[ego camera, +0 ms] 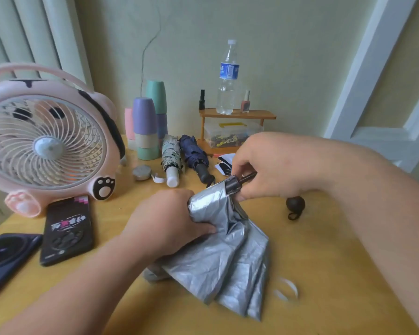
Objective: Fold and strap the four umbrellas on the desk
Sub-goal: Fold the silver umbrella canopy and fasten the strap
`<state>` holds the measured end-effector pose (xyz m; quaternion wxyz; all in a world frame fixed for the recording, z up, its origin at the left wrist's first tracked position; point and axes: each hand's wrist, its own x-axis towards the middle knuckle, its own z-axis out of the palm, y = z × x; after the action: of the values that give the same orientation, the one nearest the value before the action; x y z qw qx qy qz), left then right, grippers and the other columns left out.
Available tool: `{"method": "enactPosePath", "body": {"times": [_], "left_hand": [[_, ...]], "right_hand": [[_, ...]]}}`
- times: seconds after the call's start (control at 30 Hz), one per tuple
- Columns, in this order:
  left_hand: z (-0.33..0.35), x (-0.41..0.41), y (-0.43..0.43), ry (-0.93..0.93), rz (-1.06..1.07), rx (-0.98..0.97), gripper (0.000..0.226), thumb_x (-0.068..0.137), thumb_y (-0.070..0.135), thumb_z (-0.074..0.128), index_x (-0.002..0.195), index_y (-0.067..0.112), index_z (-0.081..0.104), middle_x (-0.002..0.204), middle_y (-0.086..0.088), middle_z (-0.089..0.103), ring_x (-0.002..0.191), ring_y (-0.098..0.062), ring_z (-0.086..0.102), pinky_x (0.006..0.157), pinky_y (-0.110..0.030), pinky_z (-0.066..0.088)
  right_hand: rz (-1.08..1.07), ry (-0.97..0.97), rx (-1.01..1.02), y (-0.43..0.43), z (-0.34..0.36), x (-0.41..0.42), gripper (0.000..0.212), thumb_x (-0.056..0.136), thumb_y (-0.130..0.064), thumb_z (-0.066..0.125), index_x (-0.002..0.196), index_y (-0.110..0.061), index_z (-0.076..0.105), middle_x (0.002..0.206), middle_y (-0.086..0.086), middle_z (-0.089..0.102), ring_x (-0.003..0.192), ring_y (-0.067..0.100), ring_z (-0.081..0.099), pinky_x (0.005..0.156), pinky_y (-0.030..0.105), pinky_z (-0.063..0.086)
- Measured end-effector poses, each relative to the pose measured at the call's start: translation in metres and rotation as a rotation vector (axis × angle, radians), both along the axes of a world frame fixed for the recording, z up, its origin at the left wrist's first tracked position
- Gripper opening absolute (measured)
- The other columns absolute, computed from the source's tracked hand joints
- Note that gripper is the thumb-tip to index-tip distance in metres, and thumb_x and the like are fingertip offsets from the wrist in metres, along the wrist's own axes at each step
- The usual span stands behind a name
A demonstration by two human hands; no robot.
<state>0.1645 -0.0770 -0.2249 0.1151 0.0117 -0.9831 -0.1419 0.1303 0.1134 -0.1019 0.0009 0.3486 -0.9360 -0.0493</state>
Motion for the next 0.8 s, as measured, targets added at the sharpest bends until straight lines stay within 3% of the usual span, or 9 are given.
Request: {"method": "enactPosePath", "body": {"times": [0.17,0.27,0.33,0.43,0.5,0.57,0.63,0.7,0.8], "left_hand": [[0.042,0.002,0.005,0.142,-0.036,-0.228,0.053,0.075,0.079,0.061,0.079,0.027,0.049,0.074,0.008,0.057,0.07,-0.019,0.056,0.061,-0.031,0.046],[0.074,0.0,0.016,0.291,-0.054,-0.387,0.051,0.086,0.065,0.058,0.071,0.024,0.031,0.065,0.006,0.04,0.061,-0.021,0.046,0.053,-0.029,0.035],[0.088,-0.006,0.013,0.435,-0.058,-0.471,0.049,0.085,0.051,0.062,0.068,0.023,0.026,0.06,0.007,0.036,0.05,-0.02,0.035,0.046,-0.026,0.019],[0.107,-0.013,0.0,0.603,-0.156,-0.628,0.048,0.079,0.042,0.074,0.074,0.024,0.03,0.064,0.004,0.053,0.052,-0.027,0.051,0.048,-0.025,0.018],[0.123,-0.011,-0.009,0.572,-0.203,-0.644,0.034,0.088,0.037,0.067,0.085,0.024,0.036,0.084,0.003,0.059,0.075,-0.027,0.061,0.051,-0.029,0.024],[0.128,-0.002,-0.019,0.513,-0.162,-0.673,0.02,0.089,0.025,0.061,0.089,0.024,0.041,0.089,0.005,0.054,0.082,-0.024,0.057,0.049,-0.03,0.019],[0.108,0.011,-0.026,0.53,-0.173,-0.627,0.025,0.076,0.014,0.067,0.084,0.023,0.046,0.082,0.003,0.052,0.071,-0.026,0.057,0.048,-0.028,0.016],[0.058,0.017,-0.028,0.498,-0.216,-0.536,0.033,0.062,0.007,0.074,0.079,0.021,0.05,0.075,-0.001,0.052,0.06,-0.029,0.055,0.044,-0.028,0.024],[-0.019,0.021,-0.029,0.43,-0.264,-0.481,0.033,0.056,0.009,0.073,0.077,0.022,0.05,0.075,-0.001,0.052,0.063,-0.03,0.054,0.048,-0.037,0.041]], "right_hand": [[-0.086,-0.054,0.091,-0.011,0.039,0.025,0.075,0.072,-0.067,0.074,0.135,-0.035,0.05,0.119,-0.016,0.059,0.109,0.012,0.06,0.095,0.037,0.053],[-0.096,-0.021,0.083,-0.031,0.032,0.016,0.049,0.078,-0.059,0.072,0.11,-0.021,0.067,0.097,-0.001,0.069,0.085,0.021,0.066,0.074,0.034,0.056],[-0.069,0.029,0.009,-0.038,0.018,0.006,0.029,0.085,-0.044,0.068,0.091,-0.015,0.066,0.076,0.004,0.064,0.064,0.025,0.055,0.055,0.031,0.044],[-0.08,0.316,-0.102,-0.033,0.013,0.001,0.013,0.091,-0.035,0.06,0.092,-0.023,0.054,0.077,-0.006,0.05,0.075,0.024,0.053,0.059,0.033,0.04],[-0.042,0.564,-0.188,-0.025,0.006,0.0,0.022,0.087,-0.026,0.064,0.087,-0.024,0.043,0.077,-0.007,0.039,0.082,0.027,0.047,0.059,0.033,0.034],[0.024,0.756,-0.32,-0.015,-0.012,-0.003,0.037,0.071,-0.014,0.073,0.078,-0.023,0.038,0.073,-0.003,0.041,0.075,0.03,0.05,0.05,0.024,0.017],[0.035,0.797,-0.375,-0.007,-0.037,0.0,0.034,0.055,-0.009,0.074,0.071,-0.018,0.046,0.07,0.003,0.051,0.068,0.032,0.054,0.052,0.018,0.006],[0.048,0.76,-0.318,-0.003,-0.073,0.003,0.034,0.049,-0.003,0.077,0.07,-0.014,0.053,0.07,0.005,0.053,0.067,0.031,0.053,0.044,0.022,0.013],[0.058,0.581,-0.185,-0.003,-0.129,0.01,0.041,0.047,-0.01,0.086,0.07,-0.018,0.053,0.074,0.001,0.053,0.07,0.026,0.054,0.04,0.028,0.025]]}}
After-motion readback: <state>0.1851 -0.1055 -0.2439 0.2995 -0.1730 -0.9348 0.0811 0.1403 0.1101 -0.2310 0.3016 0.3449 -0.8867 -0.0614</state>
